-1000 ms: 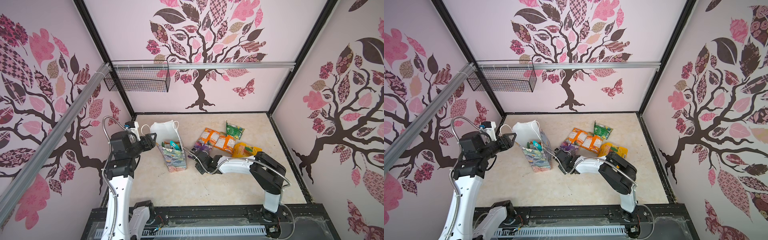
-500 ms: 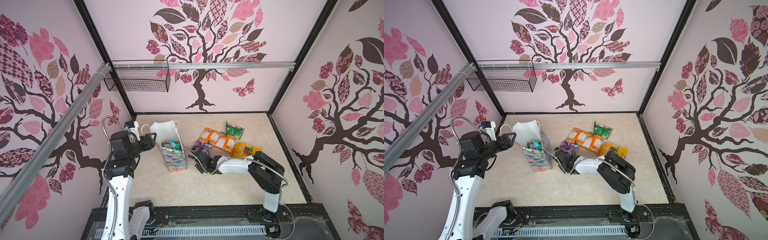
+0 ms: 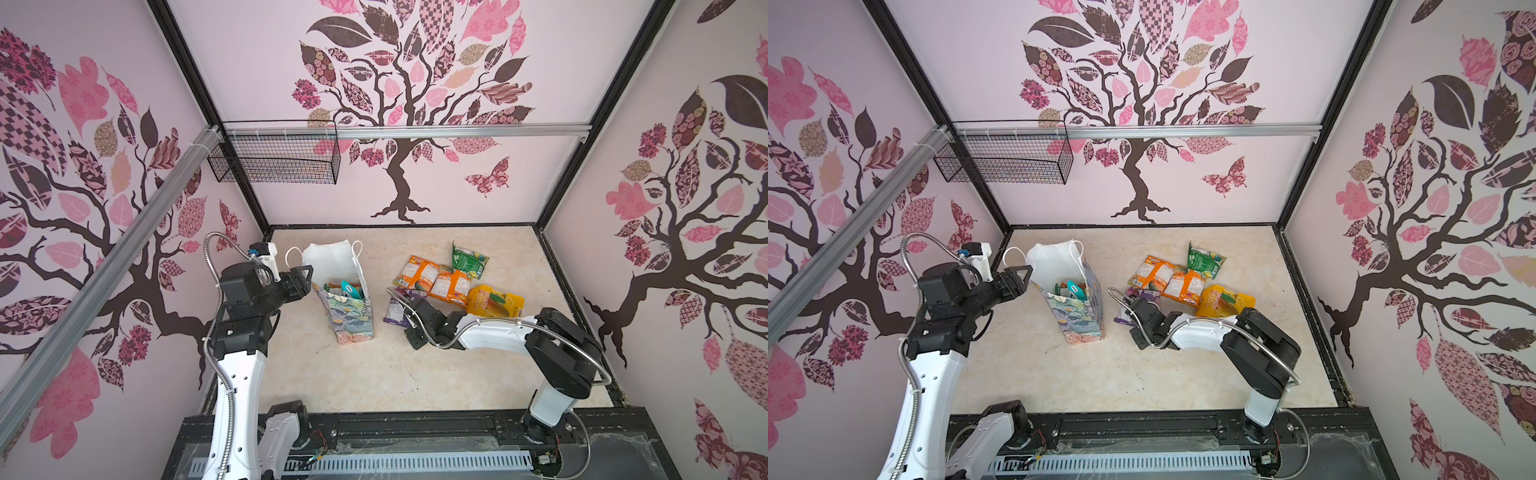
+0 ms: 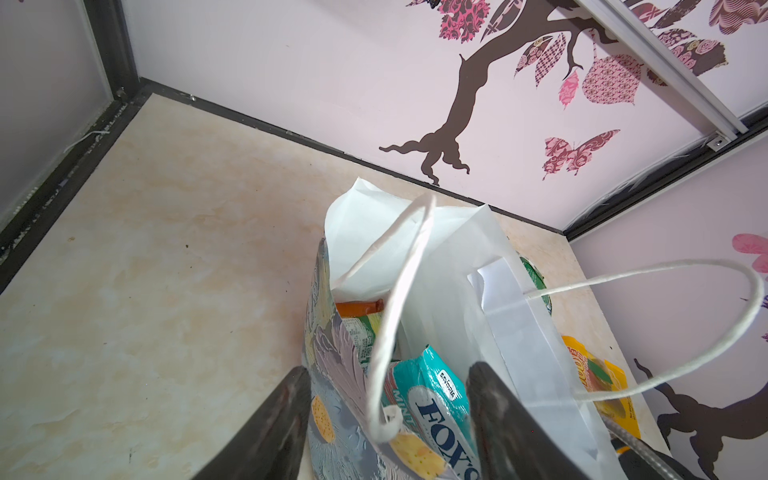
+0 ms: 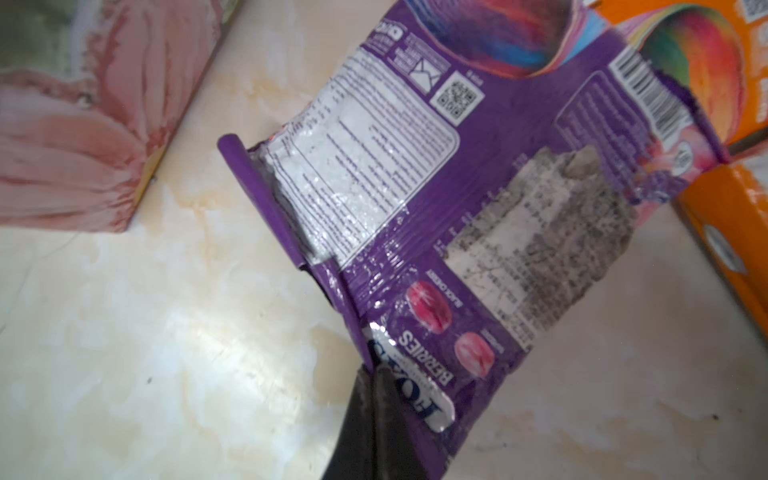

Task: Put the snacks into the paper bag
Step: 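Lower the right gripper onto the purple packet's edge nearest the bag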

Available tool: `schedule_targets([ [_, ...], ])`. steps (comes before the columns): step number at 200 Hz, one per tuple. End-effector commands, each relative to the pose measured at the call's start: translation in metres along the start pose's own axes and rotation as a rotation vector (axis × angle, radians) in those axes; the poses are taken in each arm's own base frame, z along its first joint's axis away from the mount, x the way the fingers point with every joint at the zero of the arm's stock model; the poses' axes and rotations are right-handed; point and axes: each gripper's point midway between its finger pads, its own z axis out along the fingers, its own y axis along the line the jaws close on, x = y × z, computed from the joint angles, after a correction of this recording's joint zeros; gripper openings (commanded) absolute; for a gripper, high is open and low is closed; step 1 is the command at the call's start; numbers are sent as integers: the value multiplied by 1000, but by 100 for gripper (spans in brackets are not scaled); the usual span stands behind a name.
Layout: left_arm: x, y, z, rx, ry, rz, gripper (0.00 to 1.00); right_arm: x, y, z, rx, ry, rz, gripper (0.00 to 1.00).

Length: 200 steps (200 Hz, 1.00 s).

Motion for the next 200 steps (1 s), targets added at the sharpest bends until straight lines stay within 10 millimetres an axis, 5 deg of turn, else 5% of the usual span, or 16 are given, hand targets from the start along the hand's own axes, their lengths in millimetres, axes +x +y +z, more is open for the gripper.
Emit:
schedule_targets([
  [1,2,3,1,0,-9,7,63,10,11,-21,-87,16,32,0],
  [59,2,2,2,4,-8,5,63,40,33,-26,-89,90,-103,0],
  [80,1,3,2,2,-9,7,63,45,36,-25,-109,105,-115,14],
  [100,2,3,2,2,-6,4,63,41,40,-30,-124,79,-140,30],
  [156,2,4,2,-1,-7,5,63,26,61,-33,-41,27,-295,37],
  [200,2,4,2,-4,-6,4,63,15,59,-22,67,-3,-366,37],
])
